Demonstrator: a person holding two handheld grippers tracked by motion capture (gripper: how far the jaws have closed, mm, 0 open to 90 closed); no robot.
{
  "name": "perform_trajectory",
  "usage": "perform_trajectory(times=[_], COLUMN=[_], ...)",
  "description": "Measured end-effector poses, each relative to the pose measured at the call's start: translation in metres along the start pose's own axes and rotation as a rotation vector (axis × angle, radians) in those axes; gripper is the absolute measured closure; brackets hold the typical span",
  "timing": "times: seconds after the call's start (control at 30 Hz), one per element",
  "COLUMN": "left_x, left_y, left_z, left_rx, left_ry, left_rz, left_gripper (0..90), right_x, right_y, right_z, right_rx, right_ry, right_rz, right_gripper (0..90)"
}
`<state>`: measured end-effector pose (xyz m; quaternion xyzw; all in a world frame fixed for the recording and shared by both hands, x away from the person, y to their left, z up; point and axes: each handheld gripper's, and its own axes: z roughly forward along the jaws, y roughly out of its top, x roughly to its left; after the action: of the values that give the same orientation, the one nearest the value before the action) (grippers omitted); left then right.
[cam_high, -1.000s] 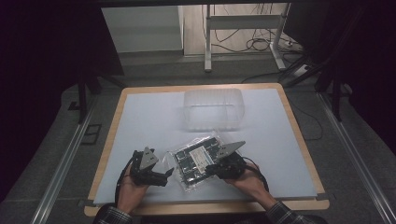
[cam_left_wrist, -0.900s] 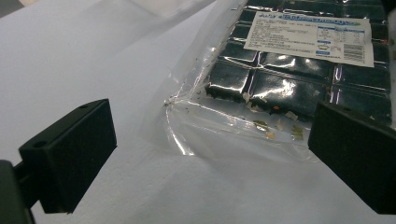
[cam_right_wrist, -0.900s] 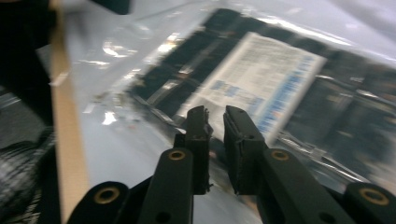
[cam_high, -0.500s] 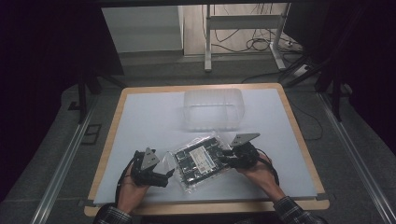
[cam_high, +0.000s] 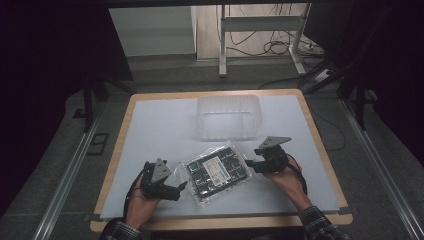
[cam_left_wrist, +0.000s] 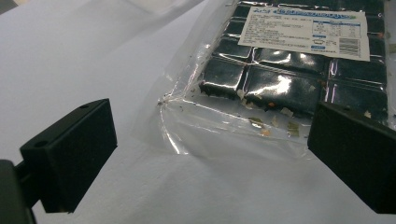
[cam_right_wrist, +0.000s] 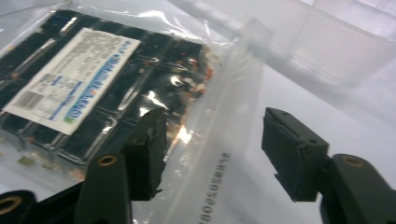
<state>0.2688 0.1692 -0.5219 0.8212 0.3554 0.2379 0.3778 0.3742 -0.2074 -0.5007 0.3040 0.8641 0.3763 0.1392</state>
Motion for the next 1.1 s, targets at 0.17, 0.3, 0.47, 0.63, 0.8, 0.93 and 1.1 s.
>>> perform_trajectory(times=[0.17, 0.3, 0.47, 0.63, 0.8, 0.93, 1.1], left_x=[0.0, -0.001, -0.001, -0.002, -0.003, -0.003, -0.003], left_y=[0.0, 0.0, 0.0, 0.0, 0.0, 0.0, 0.0], left_z=[0.0, 0.0, 0.001, 0.001, 0.001, 0.001, 0.001], left_rx=[0.002, 0.005, 0.007, 0.012, 0.011, 0.011, 0.01], left_ry=[0.0, 0.0, -0.002, -0.001, -0.003, -0.003, -0.002], left_rz=[0.004, 0.007, 0.011, 0.016, 0.017, 0.018, 0.019], left_gripper=[1.0, 1.0, 1.1, 1.3, 1.3, 1.3, 1.4], right_x=[-0.009, -0.008, -0.002, 0.002, 0.003, 0.004, 0.003], right_y=[-0.005, -0.007, -0.008, -0.007, -0.008, -0.009, -0.009], right_z=[0.002, 0.009, 0.015, 0.016, 0.016, 0.017, 0.017], right_rx=[0.004, 0.019, 0.048, 0.056, 0.063, 0.063, 0.078], right_ry=[0.024, 0.063, 0.102, 0.107, 0.118, 0.127, 0.123], right_rz=[0.048, 0.06, 0.043, 0.039, 0.05, 0.053, 0.076], right_gripper=[35.7, 39.3, 47.8, 56.1, 65.3, 70.3, 81.4])
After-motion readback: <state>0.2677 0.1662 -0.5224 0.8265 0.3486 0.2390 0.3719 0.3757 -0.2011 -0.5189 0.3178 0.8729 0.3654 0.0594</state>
